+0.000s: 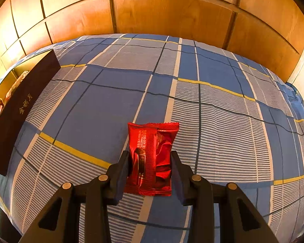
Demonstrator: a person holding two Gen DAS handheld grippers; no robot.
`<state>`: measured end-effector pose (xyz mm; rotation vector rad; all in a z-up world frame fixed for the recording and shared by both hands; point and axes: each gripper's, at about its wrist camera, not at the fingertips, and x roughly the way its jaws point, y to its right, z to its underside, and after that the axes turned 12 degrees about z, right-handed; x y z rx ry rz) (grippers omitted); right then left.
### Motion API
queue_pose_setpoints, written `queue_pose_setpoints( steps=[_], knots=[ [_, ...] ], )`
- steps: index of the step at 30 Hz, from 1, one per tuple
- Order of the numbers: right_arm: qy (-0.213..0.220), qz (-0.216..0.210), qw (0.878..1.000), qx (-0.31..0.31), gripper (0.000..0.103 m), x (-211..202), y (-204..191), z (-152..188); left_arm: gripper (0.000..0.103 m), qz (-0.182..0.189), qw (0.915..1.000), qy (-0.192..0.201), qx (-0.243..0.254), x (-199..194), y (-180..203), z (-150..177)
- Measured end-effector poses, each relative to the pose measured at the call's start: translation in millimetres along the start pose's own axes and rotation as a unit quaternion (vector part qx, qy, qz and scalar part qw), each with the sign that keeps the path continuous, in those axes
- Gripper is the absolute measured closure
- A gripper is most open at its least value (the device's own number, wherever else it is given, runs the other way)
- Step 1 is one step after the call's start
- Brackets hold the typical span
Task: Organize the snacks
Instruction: 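Carry the red bar into the gold tray and open the left gripper while the right holds the red packet, then carry the square red packet into the gold tray and open the right gripper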
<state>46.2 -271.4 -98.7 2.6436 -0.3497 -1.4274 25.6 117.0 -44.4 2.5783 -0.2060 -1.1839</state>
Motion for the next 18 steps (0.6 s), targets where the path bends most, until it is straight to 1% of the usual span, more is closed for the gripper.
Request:
queue_pose_setpoints(
  steps=[2,5,11,13,18],
  knots=[
    [-0.002,-0.003,1.000,-0.001,0.063,-1.9,-2.0,0.9,0.068,-0.001,1.0000,0.001,0.002,-0.7,1.1,0.4],
    [-0.011,-0.023,1.000,0.004,0.064,-5.0,-5.7,0.7,0.065,-0.004,1.0000,0.005,0.007,-2.4,2.3,1.3],
    [-0.027,-0.090,0.996,-0.001,0.065,-16.1,-30.1,-3.4,0.064,-0.015,0.9997,0.015,0.014,-7.1,0.9,0.6],
    [-0.017,-0.105,0.994,-0.011,0.065,-25.8,-43.1,-8.6,0.063,-0.021,0.9994,0.022,0.018,-10.2,-0.2,0.4],
    [0.024,-0.141,0.989,-0.050,0.065,-61.2,-80.1,-29.2,0.062,-0.029,0.9989,0.033,0.015,-16.1,-7.3,-0.7]
  ],
)
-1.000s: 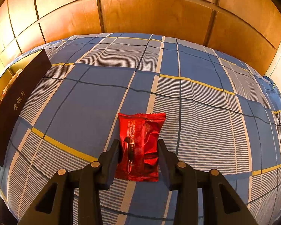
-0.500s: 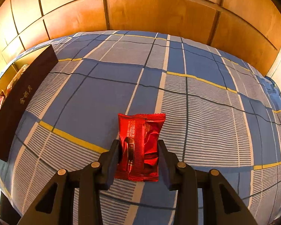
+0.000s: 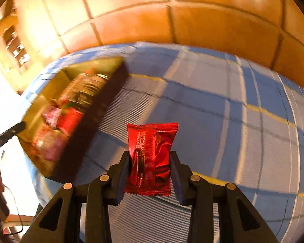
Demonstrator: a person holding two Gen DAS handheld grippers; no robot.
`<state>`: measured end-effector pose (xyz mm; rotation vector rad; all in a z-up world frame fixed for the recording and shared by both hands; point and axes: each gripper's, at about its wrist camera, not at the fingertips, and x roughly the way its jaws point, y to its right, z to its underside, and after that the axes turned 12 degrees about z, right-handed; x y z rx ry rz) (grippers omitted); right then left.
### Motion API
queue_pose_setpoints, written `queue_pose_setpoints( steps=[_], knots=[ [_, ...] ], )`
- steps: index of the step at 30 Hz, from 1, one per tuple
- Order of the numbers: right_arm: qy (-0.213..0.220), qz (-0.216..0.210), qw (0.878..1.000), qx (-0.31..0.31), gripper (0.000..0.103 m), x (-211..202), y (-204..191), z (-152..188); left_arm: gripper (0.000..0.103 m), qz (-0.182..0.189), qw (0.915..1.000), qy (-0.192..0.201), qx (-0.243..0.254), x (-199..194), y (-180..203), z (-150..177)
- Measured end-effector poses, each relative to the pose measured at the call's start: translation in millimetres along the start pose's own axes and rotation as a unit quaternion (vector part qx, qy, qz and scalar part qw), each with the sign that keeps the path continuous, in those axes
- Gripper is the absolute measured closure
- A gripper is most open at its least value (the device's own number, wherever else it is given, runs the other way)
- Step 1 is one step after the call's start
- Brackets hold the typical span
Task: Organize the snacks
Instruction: 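Carry the square red packet into the gold tray and open the right gripper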
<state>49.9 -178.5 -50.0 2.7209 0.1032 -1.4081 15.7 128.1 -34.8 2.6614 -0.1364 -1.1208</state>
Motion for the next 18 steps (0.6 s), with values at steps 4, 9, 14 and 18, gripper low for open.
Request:
queue_pose_setpoints(
  steps=[4,9,14,18],
  knots=[
    [0.024,-0.027,0.998,-0.043,0.065,-18.0,-34.9,-13.8,0.062,-0.006,1.0000,0.004,-0.005,-1.9,-6.0,-0.4],
    [0.036,-0.055,0.995,-0.081,0.065,-30.8,-70.8,-17.1,0.062,-0.014,0.9998,0.010,-0.011,-4.2,-13.0,1.6],
    [0.039,-0.075,0.989,-0.120,0.065,-33.8,-101.8,-19.6,0.062,-0.019,0.9994,0.016,-0.023,-7.4,-20.8,2.5],
    [0.041,-0.077,0.988,-0.131,0.065,-31.7,-114.4,-29.4,0.062,-0.026,0.9987,0.027,-0.034,-13.1,-29.6,2.2]
  ],
)
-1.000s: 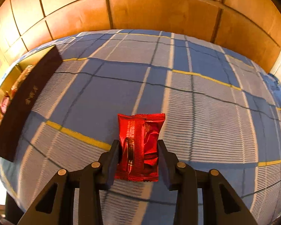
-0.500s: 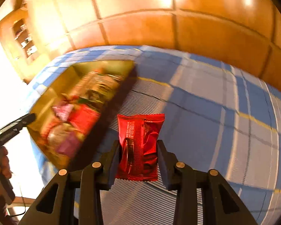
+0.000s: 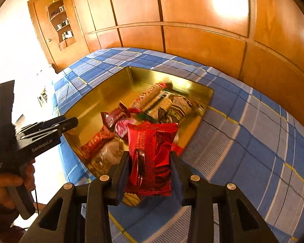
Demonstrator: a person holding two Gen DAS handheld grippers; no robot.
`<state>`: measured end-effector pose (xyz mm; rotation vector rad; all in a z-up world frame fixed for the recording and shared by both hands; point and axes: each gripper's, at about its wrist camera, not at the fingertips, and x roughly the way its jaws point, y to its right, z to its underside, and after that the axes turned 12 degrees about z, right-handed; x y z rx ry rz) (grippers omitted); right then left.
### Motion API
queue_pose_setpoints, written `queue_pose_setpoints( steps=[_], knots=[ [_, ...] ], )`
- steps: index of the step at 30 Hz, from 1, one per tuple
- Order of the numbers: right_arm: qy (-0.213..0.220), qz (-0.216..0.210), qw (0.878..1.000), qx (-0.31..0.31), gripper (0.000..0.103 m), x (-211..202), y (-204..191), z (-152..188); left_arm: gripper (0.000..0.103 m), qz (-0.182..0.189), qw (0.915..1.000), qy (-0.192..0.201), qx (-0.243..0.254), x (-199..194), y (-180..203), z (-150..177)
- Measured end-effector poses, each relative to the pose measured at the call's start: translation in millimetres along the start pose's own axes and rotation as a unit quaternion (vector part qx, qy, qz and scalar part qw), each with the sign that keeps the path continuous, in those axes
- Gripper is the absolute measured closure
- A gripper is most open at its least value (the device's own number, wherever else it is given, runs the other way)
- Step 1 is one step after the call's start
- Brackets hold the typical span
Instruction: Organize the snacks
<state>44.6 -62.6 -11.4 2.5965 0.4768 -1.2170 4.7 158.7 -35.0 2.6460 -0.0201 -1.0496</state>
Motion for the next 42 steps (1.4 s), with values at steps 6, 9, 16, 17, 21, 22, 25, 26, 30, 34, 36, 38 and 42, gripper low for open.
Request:
queue_pose_setpoints(
  steps=[6,9,16,17,21,22,25,26,30,34,36,38,42],
  knots=[
    [-0.027,-0.014,0.999,-0.012,0.065,35.5,-21.5,-24.4,0.062,-0.006,1.0000,-0.004,-0.006,-0.5,-8.3,2.7],
    [-0.059,-0.008,0.998,-0.025,0.063,67.9,-32.7,-27.0,0.062,-0.006,0.9999,-0.008,-0.008,0.4,-11.4,4.7],
    [-0.071,0.000,0.997,-0.031,0.062,82.1,-34.5,-16.5,0.062,-0.011,0.9999,-0.010,0.000,4.5,-11.7,6.6],
    [-0.063,0.004,0.998,-0.030,0.062,77.6,-33.7,-15.7,0.061,-0.009,0.9999,-0.011,0.000,5.4,-11.3,6.3],
    [-0.036,-0.007,0.999,-0.038,0.071,60.6,-37.6,-11.0,0.058,-0.006,0.9999,-0.011,0.003,6.4,-7.2,5.7],
    [-0.035,-0.004,0.998,-0.049,0.078,61.1,-41.4,-9.3,0.058,-0.006,0.9999,-0.011,0.005,6.5,-6.3,5.6],
    [-0.038,0.008,0.998,-0.059,0.083,68.9,-47.4,-9.5,0.056,-0.006,0.9999,-0.010,0.011,4.9,-1.8,5.5],
    [-0.041,0.007,0.998,-0.057,0.087,72.7,-47.8,-10.8,0.053,-0.007,0.9999,-0.008,0.013,3.8,0.0,5.2],
    [-0.061,0.008,0.997,-0.053,0.089,86.9,-48.8,-8.6,0.048,-0.005,0.9998,0.002,0.022,-1.5,4.9,2.2],
    [-0.055,0.005,0.997,-0.045,0.089,86.1,-47.9,-6.0,0.045,-0.005,0.9994,0.008,0.034,-6.2,11.2,2.1],
    [-0.055,0.005,0.998,-0.043,0.089,84.1,-47.3,-5.8,0.040,-0.003,0.9993,0.010,0.035,-8.0,13.4,2.6],
    [-0.054,0.008,0.998,-0.043,0.087,81.5,-47.4,-4.5,0.038,-0.004,0.9992,0.012,0.037,-9.5,16.3,2.9],
    [-0.049,0.010,0.998,-0.034,0.083,74.5,-46.8,-1.5,0.031,-0.006,0.9992,0.015,0.036,-13.6,19.1,3.7]
  ],
)
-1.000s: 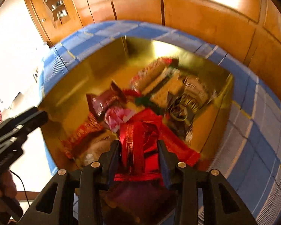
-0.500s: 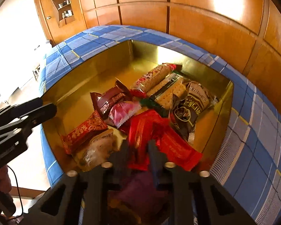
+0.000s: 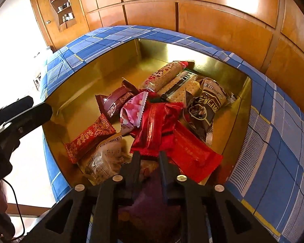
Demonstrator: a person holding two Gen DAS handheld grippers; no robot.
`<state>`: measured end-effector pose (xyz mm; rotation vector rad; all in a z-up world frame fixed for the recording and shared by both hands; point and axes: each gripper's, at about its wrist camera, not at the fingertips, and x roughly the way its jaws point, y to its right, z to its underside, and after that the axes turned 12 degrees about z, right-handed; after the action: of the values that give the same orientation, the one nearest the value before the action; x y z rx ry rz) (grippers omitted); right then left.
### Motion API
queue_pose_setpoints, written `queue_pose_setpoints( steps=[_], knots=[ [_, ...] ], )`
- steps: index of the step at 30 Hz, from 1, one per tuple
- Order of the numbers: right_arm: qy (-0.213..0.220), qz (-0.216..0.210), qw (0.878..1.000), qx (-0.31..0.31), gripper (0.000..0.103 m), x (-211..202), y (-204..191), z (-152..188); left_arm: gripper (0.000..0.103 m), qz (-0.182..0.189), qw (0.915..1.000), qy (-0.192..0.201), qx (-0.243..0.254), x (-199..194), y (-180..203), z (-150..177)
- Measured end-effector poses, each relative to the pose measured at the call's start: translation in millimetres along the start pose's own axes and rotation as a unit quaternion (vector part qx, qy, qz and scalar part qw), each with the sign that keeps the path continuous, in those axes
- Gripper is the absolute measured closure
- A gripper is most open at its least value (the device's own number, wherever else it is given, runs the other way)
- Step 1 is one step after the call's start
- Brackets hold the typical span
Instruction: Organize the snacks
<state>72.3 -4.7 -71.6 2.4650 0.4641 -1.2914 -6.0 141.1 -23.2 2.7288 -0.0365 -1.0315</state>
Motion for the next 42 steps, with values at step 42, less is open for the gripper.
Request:
queue_pose_setpoints(
  steps=[42],
  knots=[
    [0.098,0.134,0.979,0.119,0.063,-81.8,25.5,53.7,0.000,-0.021,0.9984,0.042,0.032,-30.5,39.5,17.8]
  ],
)
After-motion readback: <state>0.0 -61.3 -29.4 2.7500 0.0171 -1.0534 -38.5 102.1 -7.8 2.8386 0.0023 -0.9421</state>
